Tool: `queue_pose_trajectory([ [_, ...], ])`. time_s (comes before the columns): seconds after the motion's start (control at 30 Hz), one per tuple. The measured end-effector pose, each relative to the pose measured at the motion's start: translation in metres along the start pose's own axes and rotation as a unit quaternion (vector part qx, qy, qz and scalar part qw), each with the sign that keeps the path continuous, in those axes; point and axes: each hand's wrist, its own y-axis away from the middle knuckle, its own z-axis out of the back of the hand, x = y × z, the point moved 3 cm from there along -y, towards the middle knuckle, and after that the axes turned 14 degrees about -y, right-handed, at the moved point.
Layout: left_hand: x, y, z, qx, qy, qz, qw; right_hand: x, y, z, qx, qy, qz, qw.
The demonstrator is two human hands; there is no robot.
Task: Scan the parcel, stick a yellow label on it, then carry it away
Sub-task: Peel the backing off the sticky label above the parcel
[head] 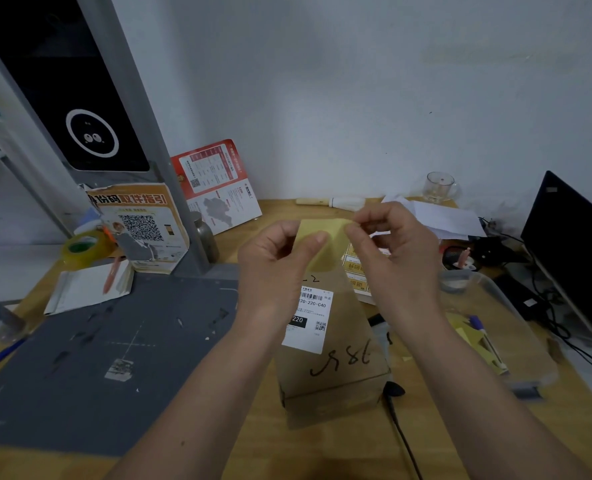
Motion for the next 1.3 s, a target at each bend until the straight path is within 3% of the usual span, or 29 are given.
queue_pose_trajectory([
  [0.17, -0.003, 0.000, -0.005, 0.034, -0.069, -0.067, 0.995, 0.003, 0.003, -0.005, 0.049, 0.069, 0.066, 0.994],
  [0.3, -0.003, 0.000, -0.007, 0.050, -0.084, -0.072, 0.993, 0.004, 0.002, -0.005, 0.051, 0.035, 0.038, 0.997],
  [0.47, -0.004, 0.000, -0.004, 0.008, -0.059, -0.039, 0.997, 0.002, 0.000, -0.002, 0.030, -0.005, 0.001, 1.000],
  [0.63, -0.006, 0.001, 0.000, -0.098, -0.169, -0.052, 0.979, -0.002, 0.001, 0.000, -0.008, -0.019, -0.012, 1.000],
  [0.9, -0.005, 0.007, -0.014, 0.022, -0.043, -0.065, 0.997, -0.001, 0.003, -0.003, 0.003, -0.090, -0.034, 0.995],
  [1.3, -0.008, 0.007, -0.011, 0.015, -0.037, -0.100, 0.994, -0.001, -0.003, -0.004, 0.014, -0.160, -0.078, 0.984],
])
